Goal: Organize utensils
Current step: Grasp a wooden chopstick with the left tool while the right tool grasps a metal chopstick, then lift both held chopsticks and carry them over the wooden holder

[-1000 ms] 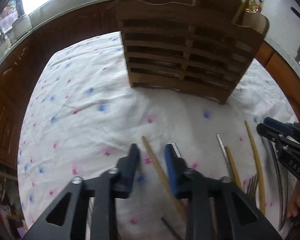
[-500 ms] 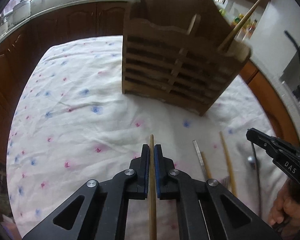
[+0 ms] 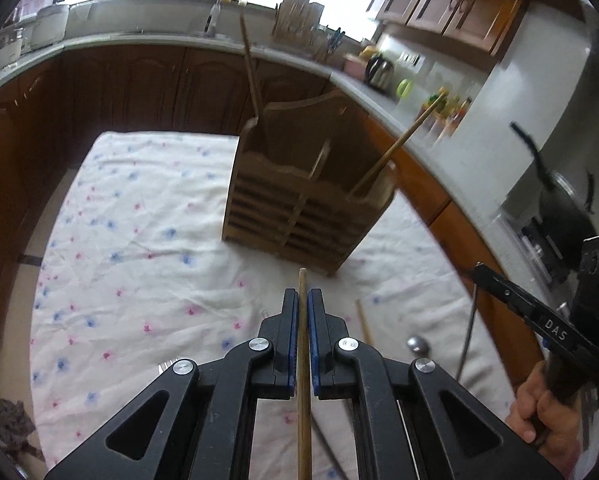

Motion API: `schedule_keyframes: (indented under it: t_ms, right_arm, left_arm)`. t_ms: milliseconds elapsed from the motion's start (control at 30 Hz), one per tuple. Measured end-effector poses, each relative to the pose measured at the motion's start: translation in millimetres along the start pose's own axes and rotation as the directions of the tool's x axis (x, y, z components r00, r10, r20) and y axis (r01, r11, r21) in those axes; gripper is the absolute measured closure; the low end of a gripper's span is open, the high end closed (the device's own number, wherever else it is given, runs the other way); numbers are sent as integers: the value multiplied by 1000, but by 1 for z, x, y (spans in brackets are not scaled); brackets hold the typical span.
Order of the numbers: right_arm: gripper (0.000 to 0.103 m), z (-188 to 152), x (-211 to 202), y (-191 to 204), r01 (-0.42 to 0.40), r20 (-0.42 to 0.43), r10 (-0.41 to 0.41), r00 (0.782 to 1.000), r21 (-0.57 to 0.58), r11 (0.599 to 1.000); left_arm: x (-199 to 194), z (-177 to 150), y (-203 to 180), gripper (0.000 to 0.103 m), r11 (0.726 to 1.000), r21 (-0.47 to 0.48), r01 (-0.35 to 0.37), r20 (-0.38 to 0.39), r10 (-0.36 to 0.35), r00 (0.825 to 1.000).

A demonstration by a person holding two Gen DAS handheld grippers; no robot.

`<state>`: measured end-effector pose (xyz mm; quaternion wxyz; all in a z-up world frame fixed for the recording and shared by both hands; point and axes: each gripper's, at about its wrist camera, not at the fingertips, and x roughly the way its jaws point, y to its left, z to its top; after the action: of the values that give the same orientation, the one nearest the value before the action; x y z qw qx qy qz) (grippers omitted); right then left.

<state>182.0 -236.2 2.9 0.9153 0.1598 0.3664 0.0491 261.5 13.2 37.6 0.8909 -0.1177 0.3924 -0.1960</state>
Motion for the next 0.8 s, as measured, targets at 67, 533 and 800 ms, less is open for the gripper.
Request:
schedule_keyframes:
  t_ms: [67, 533, 800]
  right_arm:
    - [99, 4, -12, 5, -5, 37, 5, 999, -2, 1000]
    - [99, 18, -60, 36, -29, 182, 37, 983, -49, 998]
    - [99, 20, -71, 45, -41, 210, 56, 976, -75, 996]
  left_arm:
    - [-19, -1, -1, 100, 1000, 0, 14, 41, -14, 999]
    - [-101, -26, 5, 100, 998, 8, 58, 221, -59, 973]
    - [-97, -24, 9, 100, 998, -6, 68, 221, -65, 973]
